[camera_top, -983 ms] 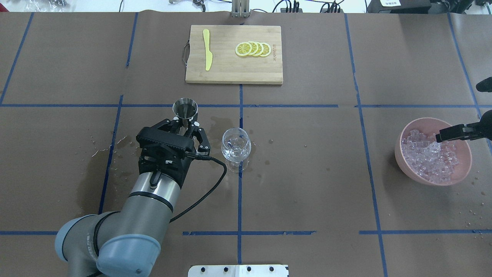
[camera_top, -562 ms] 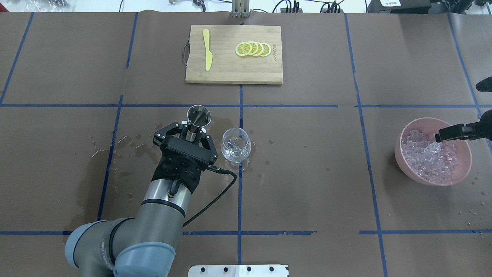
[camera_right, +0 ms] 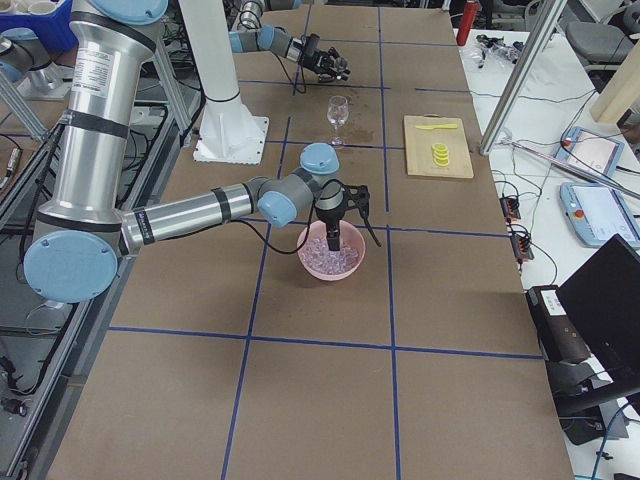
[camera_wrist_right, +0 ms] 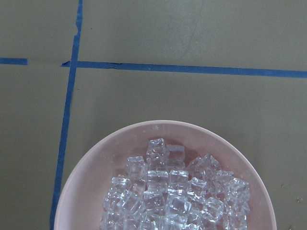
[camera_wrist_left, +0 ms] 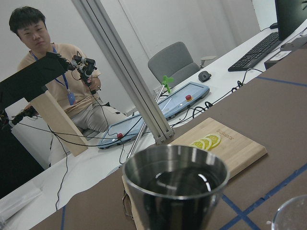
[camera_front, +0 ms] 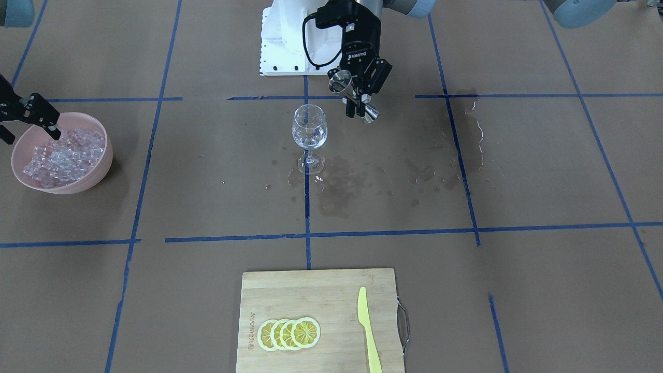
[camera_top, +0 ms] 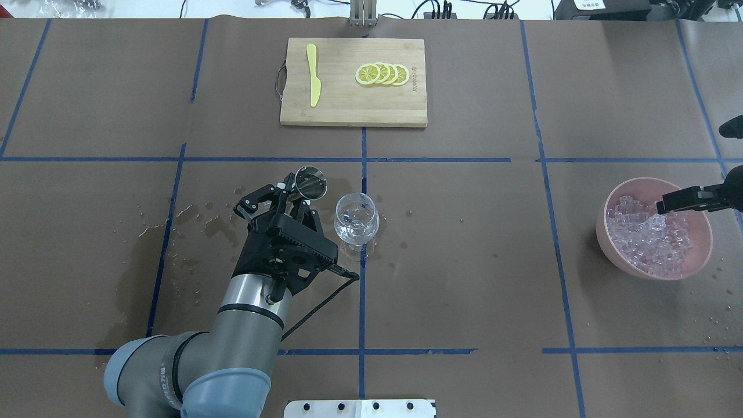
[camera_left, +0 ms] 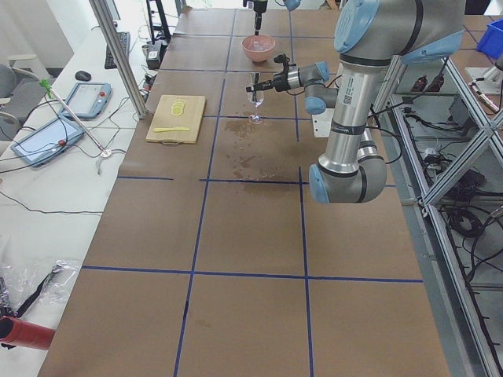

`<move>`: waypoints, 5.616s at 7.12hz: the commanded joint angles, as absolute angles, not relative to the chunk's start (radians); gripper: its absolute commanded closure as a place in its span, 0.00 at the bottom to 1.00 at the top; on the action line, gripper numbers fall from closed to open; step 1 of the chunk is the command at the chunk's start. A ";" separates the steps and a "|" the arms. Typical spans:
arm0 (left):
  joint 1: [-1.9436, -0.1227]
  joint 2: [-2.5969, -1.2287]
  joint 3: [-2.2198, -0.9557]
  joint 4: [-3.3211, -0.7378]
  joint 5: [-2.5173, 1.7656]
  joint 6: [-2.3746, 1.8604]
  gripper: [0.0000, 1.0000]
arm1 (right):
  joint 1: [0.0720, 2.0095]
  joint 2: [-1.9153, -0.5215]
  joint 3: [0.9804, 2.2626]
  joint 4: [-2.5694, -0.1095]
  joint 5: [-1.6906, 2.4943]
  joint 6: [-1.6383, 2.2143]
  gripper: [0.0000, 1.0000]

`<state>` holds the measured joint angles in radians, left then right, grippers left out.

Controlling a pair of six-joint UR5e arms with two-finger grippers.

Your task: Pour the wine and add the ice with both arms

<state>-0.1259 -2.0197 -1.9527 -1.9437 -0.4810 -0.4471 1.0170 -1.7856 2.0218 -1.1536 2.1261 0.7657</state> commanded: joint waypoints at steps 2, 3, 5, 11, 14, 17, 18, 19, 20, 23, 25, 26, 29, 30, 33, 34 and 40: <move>-0.126 -2.022 -1.947 -1.942 -0.480 -0.283 1.00 | 1.017 -1.786 2.022 -1.154 2.126 0.767 0.00; -0.123 -2.022 -1.941 -1.941 -0.480 -0.259 1.00 | 1.017 -1.786 2.022 -1.154 2.126 0.772 0.00; -0.118 -2.051 -1.936 -1.870 -0.480 -0.233 1.00 | 1.017 -1.786 2.022 -1.152 2.126 0.784 0.00; -0.123 -2.074 -1.917 -1.850 -0.443 0.015 1.00 | 1.017 -1.786 2.020 -1.154 2.128 0.784 0.00; -0.127 -2.072 -1.922 -1.850 -0.402 0.159 1.00 | 1.017 -1.786 2.020 -1.154 2.128 0.785 0.00; -0.129 -2.074 -1.927 -1.850 -0.355 0.273 1.00 | 1.017 -1.786 2.020 -1.155 2.129 0.785 0.00; -0.130 -2.072 -1.927 -1.850 -0.348 0.281 1.00 | 1.017 -1.786 2.020 -1.155 2.129 0.787 0.00; -0.129 -2.072 -1.925 -1.850 -0.347 0.281 1.00 | 1.017 -1.786 2.020 -1.155 2.129 0.787 0.00; -0.129 -2.072 -1.921 -1.850 -0.341 0.285 1.00 | 1.017 -1.786 2.020 -1.155 2.129 0.785 0.00; -0.121 -2.075 -1.904 -1.851 -0.307 0.284 1.00 | 1.017 -1.786 2.020 -1.155 2.129 0.787 0.00; -0.121 -2.080 -1.904 -1.882 -0.308 0.238 1.00 | 1.017 -1.786 2.019 -1.155 2.129 0.785 0.00; -0.118 -2.079 -1.887 -1.900 -0.308 0.148 1.00 | 1.017 -1.784 2.019 -1.155 2.129 0.785 0.00; -0.115 -2.068 -1.881 -2.012 -0.313 -0.160 1.00 | 1.017 -1.783 2.020 -1.154 2.128 0.784 0.00; -0.115 -2.057 -1.875 -2.123 -0.313 -0.205 1.00 | 1.017 -1.782 2.022 -1.154 2.128 0.784 0.00; -0.120 -1.999 -1.878 -2.334 -0.387 -0.381 1.00 | 1.017 -1.782 2.025 -1.154 2.128 0.784 0.00; -0.129 -1.993 -1.878 -2.409 -0.446 -0.409 1.00 | 1.017 -1.782 2.022 -1.154 2.123 0.784 0.00; -0.135 -1.841 -1.887 -2.545 -0.449 -0.492 1.00 | 0.947 -1.784 1.930 -0.986 2.053 0.892 0.00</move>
<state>-0.1342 -1.8657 -1.8862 -2.5120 -0.4492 -0.4915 0.9821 -1.7847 1.9685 -1.0815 2.0646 0.8185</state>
